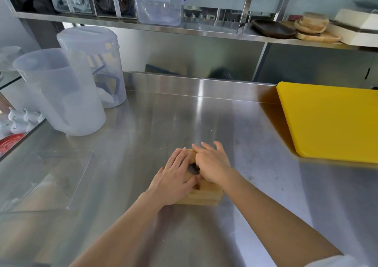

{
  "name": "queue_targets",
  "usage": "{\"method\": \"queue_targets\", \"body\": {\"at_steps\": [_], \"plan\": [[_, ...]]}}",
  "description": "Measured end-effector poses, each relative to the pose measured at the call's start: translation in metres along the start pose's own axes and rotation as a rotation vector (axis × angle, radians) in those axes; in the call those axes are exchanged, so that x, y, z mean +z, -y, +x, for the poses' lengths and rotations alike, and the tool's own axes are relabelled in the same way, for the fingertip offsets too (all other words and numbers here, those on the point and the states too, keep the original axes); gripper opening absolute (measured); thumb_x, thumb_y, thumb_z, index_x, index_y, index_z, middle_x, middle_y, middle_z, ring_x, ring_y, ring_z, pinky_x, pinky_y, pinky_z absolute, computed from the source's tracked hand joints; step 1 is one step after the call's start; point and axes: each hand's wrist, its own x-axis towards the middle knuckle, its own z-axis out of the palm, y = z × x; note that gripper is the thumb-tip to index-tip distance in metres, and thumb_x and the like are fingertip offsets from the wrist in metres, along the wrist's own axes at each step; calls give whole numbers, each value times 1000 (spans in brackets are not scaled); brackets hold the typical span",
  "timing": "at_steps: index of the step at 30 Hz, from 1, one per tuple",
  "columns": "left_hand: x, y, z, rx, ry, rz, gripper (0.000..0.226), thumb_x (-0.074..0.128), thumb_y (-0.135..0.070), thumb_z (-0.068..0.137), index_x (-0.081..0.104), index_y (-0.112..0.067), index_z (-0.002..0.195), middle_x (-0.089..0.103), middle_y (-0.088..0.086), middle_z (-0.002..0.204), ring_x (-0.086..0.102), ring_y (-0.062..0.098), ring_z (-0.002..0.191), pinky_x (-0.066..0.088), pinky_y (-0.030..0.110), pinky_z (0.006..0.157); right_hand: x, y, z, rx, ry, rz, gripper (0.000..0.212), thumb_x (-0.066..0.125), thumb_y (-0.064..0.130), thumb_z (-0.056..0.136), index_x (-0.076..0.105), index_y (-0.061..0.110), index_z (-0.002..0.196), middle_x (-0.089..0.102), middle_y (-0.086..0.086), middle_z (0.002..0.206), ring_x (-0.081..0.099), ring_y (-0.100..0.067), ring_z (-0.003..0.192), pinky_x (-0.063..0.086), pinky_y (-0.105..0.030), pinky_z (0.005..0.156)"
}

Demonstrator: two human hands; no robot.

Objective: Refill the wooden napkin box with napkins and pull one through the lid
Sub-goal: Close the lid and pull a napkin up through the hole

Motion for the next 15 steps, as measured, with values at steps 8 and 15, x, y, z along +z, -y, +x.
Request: {"method": "queue_targets", "body": {"at_steps": [8, 15], "plan": [[-4, -4, -3, -5, 4, 25, 67, 33, -59, 88, 13, -27, 144, 2, -12, 156, -9, 3, 141, 29, 38, 108, -1, -4, -3, -63, -73, 17, 19, 52, 10, 84, 70, 9, 90, 46, -8, 138, 28, -23, 133, 12, -49, 109], [-8, -5, -4, 19, 34, 131, 67, 27, -58, 89, 5, -27, 144, -1, -13, 157, -10, 5, 141, 35, 36, 105, 1, 2, -7, -77, 75, -188, 28, 45, 28, 92, 65, 18, 108, 5, -8, 158, -3, -29, 144, -5, -57, 113]]}}
